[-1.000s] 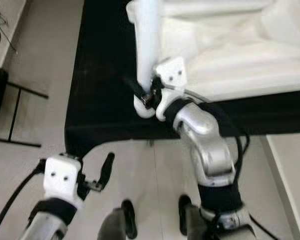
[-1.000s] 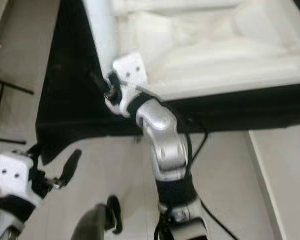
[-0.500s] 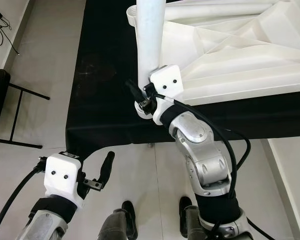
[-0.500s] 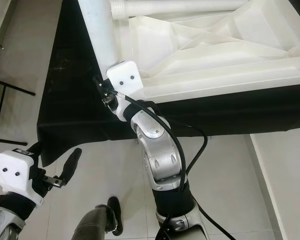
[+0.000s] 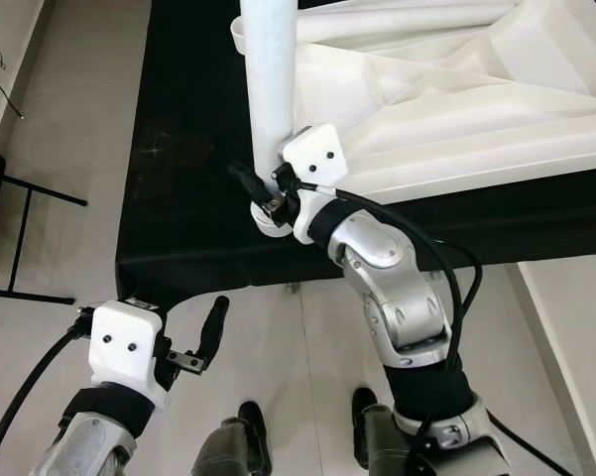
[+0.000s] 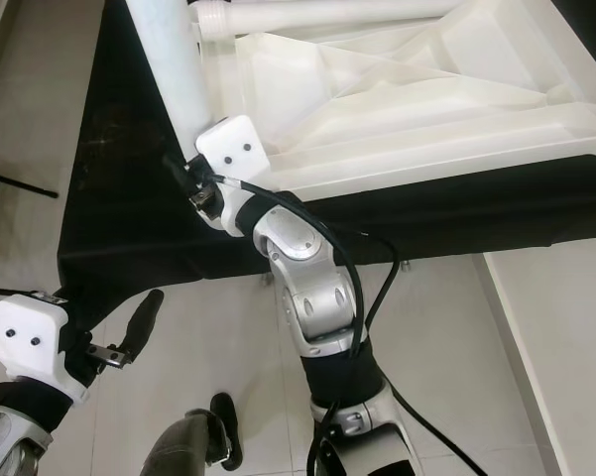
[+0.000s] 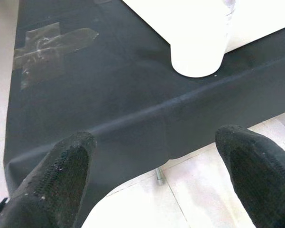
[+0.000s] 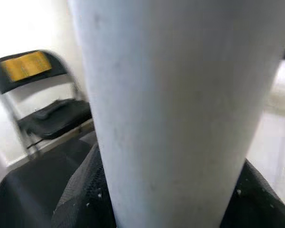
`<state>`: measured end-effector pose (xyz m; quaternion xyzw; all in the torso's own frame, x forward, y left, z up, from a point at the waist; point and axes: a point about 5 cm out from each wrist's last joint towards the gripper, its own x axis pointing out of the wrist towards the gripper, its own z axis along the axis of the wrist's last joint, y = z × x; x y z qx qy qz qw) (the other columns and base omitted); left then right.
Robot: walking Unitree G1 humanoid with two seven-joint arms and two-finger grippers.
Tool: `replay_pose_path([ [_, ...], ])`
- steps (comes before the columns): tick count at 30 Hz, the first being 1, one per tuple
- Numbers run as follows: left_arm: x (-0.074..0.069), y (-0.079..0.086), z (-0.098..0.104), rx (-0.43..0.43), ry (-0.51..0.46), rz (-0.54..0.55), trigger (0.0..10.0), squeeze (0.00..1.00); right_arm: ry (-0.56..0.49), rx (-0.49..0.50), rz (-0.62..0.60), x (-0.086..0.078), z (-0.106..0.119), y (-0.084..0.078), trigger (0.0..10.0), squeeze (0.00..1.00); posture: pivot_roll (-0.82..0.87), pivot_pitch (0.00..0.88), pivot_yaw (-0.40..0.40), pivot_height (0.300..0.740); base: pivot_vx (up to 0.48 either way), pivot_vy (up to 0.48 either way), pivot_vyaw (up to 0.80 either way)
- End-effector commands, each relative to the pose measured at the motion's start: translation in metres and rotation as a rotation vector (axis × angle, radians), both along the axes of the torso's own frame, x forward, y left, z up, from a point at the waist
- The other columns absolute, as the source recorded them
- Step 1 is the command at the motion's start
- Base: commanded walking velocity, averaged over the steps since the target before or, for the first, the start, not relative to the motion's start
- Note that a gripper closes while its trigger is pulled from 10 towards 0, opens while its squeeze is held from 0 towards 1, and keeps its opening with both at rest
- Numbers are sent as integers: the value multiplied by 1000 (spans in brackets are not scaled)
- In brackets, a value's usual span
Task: Building children table
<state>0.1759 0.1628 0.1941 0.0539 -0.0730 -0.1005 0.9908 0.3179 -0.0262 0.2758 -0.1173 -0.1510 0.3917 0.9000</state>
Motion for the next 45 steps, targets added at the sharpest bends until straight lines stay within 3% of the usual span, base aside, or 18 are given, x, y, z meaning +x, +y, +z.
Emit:
replay_pose_path([
  [1, -1, 1, -8, 4, 32, 12, 10000, 0, 71, -71, 119, -1, -20, 14, 0, 0, 68, 388, 71, 740, 0, 0, 0],
  [3, 0, 0, -9, 2, 31, 11, 10000, 0, 52, -121, 194, 0, -19, 12, 0, 0, 67, 387, 70, 740, 0, 0, 0],
  [14, 2, -2, -8, -7, 27, 4, 10000, 0, 61, -231, 353, 6, -14, 9, 0, 0, 60, 387, 61, 740, 0, 0, 0],
  [24, 2, -4, -7, -13, 20, 3, 10000, 0, 81, -321, 419, 21, -8, 12, 275, 0, 56, 390, 55, 740, 0, 0, 0],
  [25, 2, -4, -7, -13, 19, 3, 10000, 0, 77, -338, 424, 23, -8, 12, 1176, 0, 59, 391, 54, 740, 0, 0, 0],
  [26, 1, -5, -7, -14, 19, 3, 10000, 0, 85, -344, 412, 25, -10, 13, 10000, 0, 60, 393, 53, 740, 0, 0, 0],
  [31, 1, -5, -7, -14, 18, 4, 10000, 0, 119, -334, 366, 31, -14, 15, 10000, 0, 59, 398, 55, 740, 0, 0, 0],
  [36, 0, -5, -6, -16, 20, 2, 10000, 0, 243, -281, 121, 43, -34, 11, 10000, 0, 56, 404, 58, 740, 0, 0, 0],
  [42, -1, -5, -6, -15, 22, 2, 10000, 0, 305, -189, -55, 46, -42, 3, 10000, 0, 55, 408, 59, 740, 0, 0, 0],
  [45, -2, -5, -6, -15, 22, 1, 10000, 0, 307, -134, -87, 43, -43, 3, 10000, 0, 55, 410, 58, 740, 0, 0, 0],
])
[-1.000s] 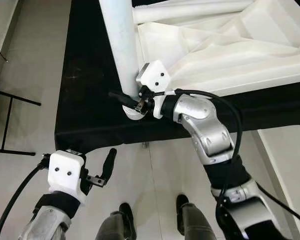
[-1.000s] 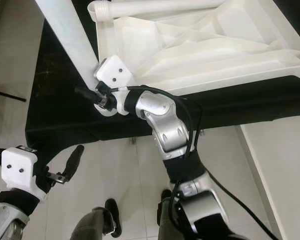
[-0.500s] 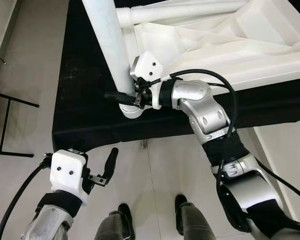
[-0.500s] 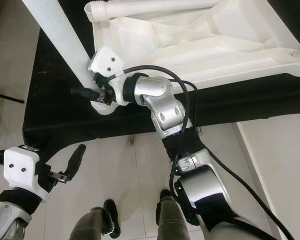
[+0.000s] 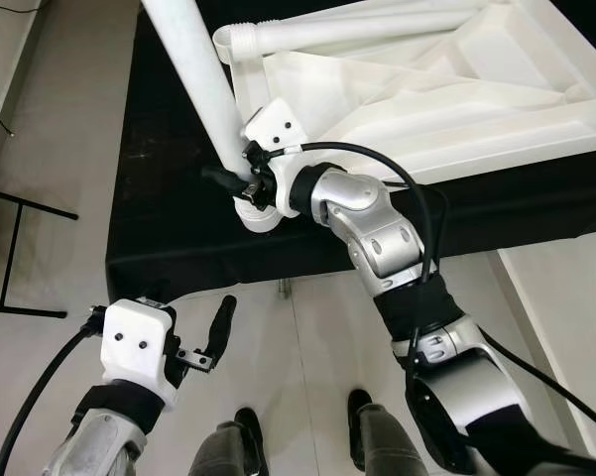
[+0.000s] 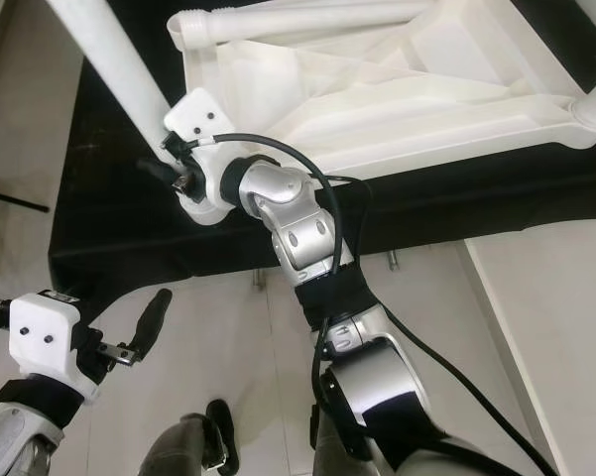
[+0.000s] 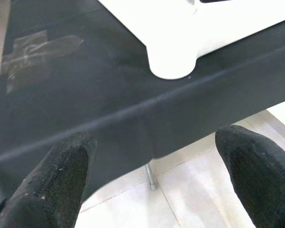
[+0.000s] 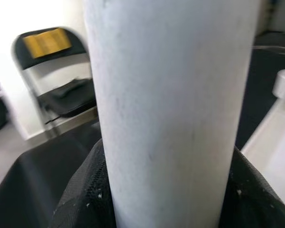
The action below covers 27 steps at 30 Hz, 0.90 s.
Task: Building children table
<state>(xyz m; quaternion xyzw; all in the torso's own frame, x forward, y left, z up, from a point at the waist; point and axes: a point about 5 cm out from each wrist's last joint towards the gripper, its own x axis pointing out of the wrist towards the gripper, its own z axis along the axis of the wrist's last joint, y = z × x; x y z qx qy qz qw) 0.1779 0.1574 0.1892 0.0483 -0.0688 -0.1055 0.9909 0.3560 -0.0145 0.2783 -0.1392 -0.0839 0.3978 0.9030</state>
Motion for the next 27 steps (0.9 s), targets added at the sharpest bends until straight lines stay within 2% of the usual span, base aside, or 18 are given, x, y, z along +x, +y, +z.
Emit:
replay_pose_path([
  [1, -4, 1, -1, -5, 13, 12, 10000, 0, 203, -21, -94, 3, -47, -9, 10000, 0, 55, 411, 58, 740, 0, 0, 0],
  [8, -4, 1, -1, -5, 14, 12, 10000, 0, 225, 50, -174, -6, -56, -12, 10000, 0, 56, 410, 58, 740, 0, 0, 0],
  [14, -4, 2, -2, -3, 15, 13, 10000, 0, 203, 205, -212, -16, -54, -13, 10000, 0, 57, 406, 60, 740, 0, 0, 0],
  [17, -3, 3, -2, -3, 15, 13, 10000, 0, 200, 230, -213, -18, -53, -12, 10000, 0, 61, 402, 62, 740, 0, 0, 0],
  [18, -3, 4, -2, 5, 17, 15, 10000, 0, 186, 287, -185, -22, -48, -8, 10000, 0, 66, 394, 67, 740, 0, 0, 0],
  [19, -3, 4, -2, 5, 17, 15, 10000, 0, 186, 287, -185, -22, -48, -8, 10000, 0, 66, 394, 67, 740, 0, 0, 0],
  [21, -1, 8, 0, 36, 9, 37, 10000, 0, 163, 354, -150, -24, -38, -5, 10000, 0, 69, 384, 69, 740, 0, 0, 0],
  [27, 8, 24, 10, 85, -37, 113, 10000, 0, 133, 437, -92, -25, -21, -4, 10000, 0, 74, 368, 72, 740, 0, 0, 0],
])
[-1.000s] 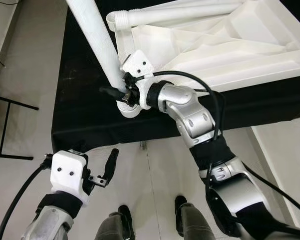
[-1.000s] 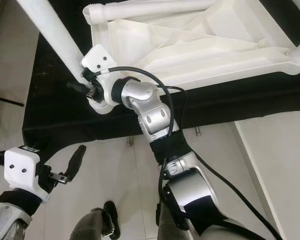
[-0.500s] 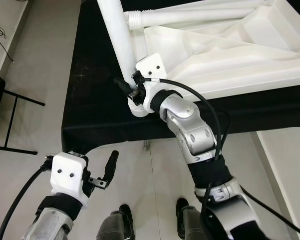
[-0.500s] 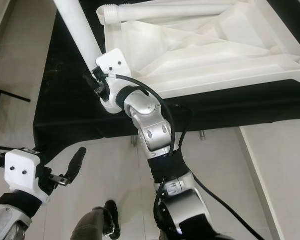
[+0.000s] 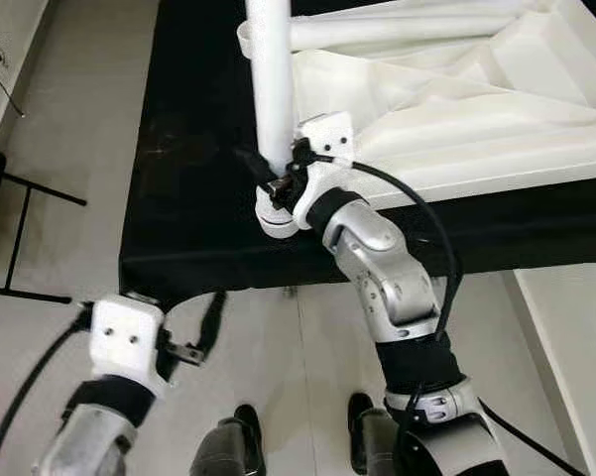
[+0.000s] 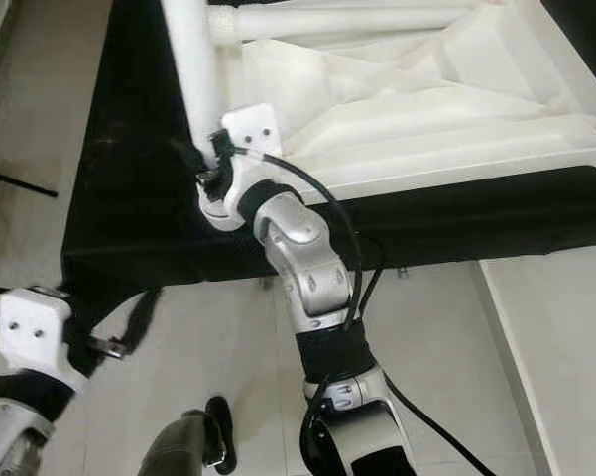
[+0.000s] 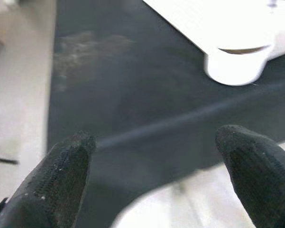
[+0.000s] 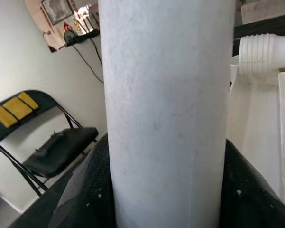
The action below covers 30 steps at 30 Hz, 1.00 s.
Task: Building children table
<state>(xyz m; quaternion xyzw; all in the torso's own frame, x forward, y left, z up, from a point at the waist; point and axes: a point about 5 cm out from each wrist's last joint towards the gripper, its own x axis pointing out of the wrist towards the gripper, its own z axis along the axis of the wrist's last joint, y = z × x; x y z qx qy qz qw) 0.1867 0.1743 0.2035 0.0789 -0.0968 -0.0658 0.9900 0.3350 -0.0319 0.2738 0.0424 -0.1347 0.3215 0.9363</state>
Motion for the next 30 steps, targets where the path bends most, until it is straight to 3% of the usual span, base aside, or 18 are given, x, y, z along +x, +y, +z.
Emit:
replay_pose_path([
  [1, 5, 14, 3, 41, 0, 57, 10000, 0, 68, 75, 71, -4, -11, 13, 10000, 0, 75, 360, 71, 740, 0, 0, 0],
  [7, 28, 24, 38, 37, -127, 53, 10000, 0, 2, 127, 130, -4, 7, 10, 10000, 0, 68, 334, 73, 740, 0, 0, 0],
  [10, 42, 21, 66, -27, -218, 0, 10000, 0, -38, 139, 135, 0, 17, 7, 10000, 0, 63, 306, 71, 740, 0, 0, 0],
  [13, 45, 21, 73, -46, -238, -18, 10000, 0, -48, 139, 133, 1, 18, 7, 10000, 0, 63, 306, 71, 740, 0, 0, 0],
  [14, 49, 17, 87, -98, -276, -71, 10000, 0, -69, 135, 131, 2, 22, 6, 10000, 0, 60, 288, 70, 740, 0, 0, 0],
  [15, 49, 17, 87, -98, -276, -71, 10000, 0, -69, 135, 131, 2, 22, 6, 10000, 0, 60, 288, 70, 740, 0, 0, 0],
  [18, 57, 2, 121, -210, -361, -244, 10000, 0, -155, 104, 146, 3, 35, 7, 10000, 0, 52, 257, 73, 740, 0, 0, 0],
  [20, 58, -1, 127, -231, -372, -277, 10000, 0, -172, 103, 152, 3, 39, 8, 10000, 0, 48, 243, 72, 740, 0, 0, 0],
  [23, 66, -10, 136, -268, -390, -337, 10000, 0, -258, 23, 181, -1, 45, 14, 10000, 0, 41, 213, 73, 740, 0, 0, 0],
  [28, 69, -13, 139, -289, -392, -365, 10000, 0, -287, -20, 202, -4, 44, 18, 10000, 0, 41, 202, 73, 740, 0, 0, 0],
  [30, 74, -21, 147, -296, -399, -421, 10000, 0, -327, -91, 247, -10, 40, 28, 10000, 0, 36, 180, 70, 740, 0, 0, 0],
])
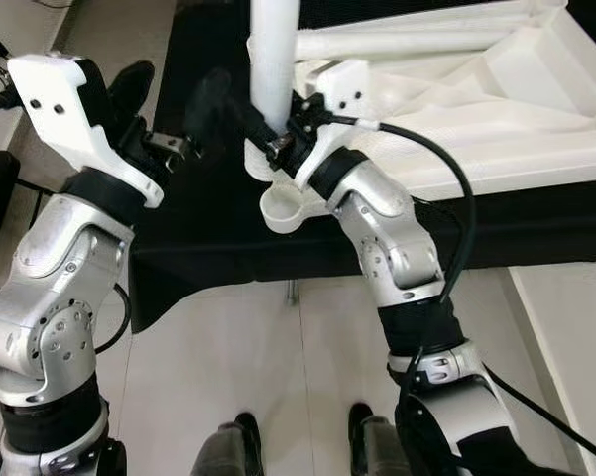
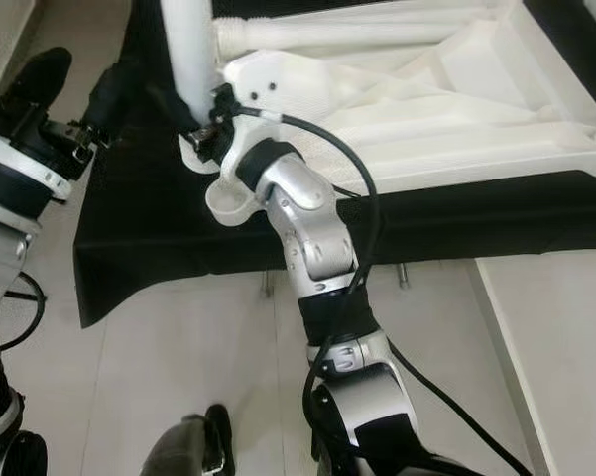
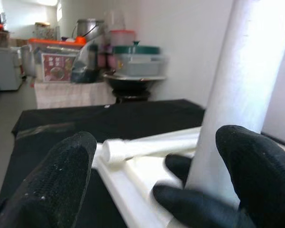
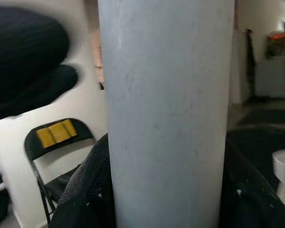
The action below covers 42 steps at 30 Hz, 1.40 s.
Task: Building children table
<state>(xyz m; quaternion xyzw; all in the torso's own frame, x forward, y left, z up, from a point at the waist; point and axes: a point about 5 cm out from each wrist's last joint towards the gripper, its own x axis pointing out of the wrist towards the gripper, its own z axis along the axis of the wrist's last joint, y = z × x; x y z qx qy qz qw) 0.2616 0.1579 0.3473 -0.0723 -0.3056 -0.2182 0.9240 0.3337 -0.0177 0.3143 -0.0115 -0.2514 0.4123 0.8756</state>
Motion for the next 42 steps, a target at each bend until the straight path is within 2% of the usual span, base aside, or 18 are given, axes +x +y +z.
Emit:
replay_pose_path([
  [1, -1, -5, 3, 0, -17, -40, 10000, 0, -51, -49, 56, -8, -1, 13, 10000, 0, 36, 180, 70, 740, 0, 0, 0],
  [6, 5, -14, 13, -5, -29, -116, 10000, 0, -80, -92, 98, -14, -6, 22, 10000, 0, 33, 167, 73, 740, 0, 0, 0],
  [9, 7, -31, 17, 43, -48, -223, 10000, 0, -79, -146, 124, -17, -15, 32, 10000, 0, 24, 143, 77, 740, 0, 0, 0],
  [13, 6, -37, 18, 68, -57, -267, 10000, 0, -54, -160, 110, -14, -19, 33, 10000, 0, 25, 136, 75, 740, 0, 0, 0],
  [17, 5, -38, 18, 70, -61, -279, 10000, 0, 8, -136, 39, -2, -22, 27, 10000, 0, 25, 135, 72, 740, 0, 0, 0],
  [20, 2, -38, 16, 75, -59, -286, 10000, 0, 92, -55, -49, 13, -20, 15, 10000, 0, 23, 132, 67, 740, 0, 0, 0],
  [24, 1, -37, 14, 84, -59, -298, 10000, 0, 137, -20, -100, 21, -19, 7, 10000, 0, 21, 132, 65, 740, 0, 0, 0],
  [29, -2, -36, 12, 112, -67, -290, 10000, 0, 155, -46, -137, 26, -21, 0, 10000, 0, 16, 133, 59, 740, 0, 0, 0],
  [30, -2, -37, 12, 132, -71, -286, 10000, 0, 112, -106, -121, 23, -23, 5, 10000, 0, 15, 130, 58, 740, 0, 0, 0],
  [34, -2, -38, 11, 137, -71, -283, 10000, 0, 82, -142, -114, 21, -23, 7, 10000, 0, 15, 130, 58, 740, 0, 0, 0],
  [38, -1, -37, 12, 148, -75, -255, 10000, 0, 16, -219, -68, 12, -26, 16, 10000, 0, 9, 125, 62, 740, 0, 0, 0],
  [42, 10, -31, 18, 167, -85, -137, 10000, 0, -102, -367, 58, -10, -37, 37, 10000, 0, 8, 117, 66, 740, 0, 0, 0],
])
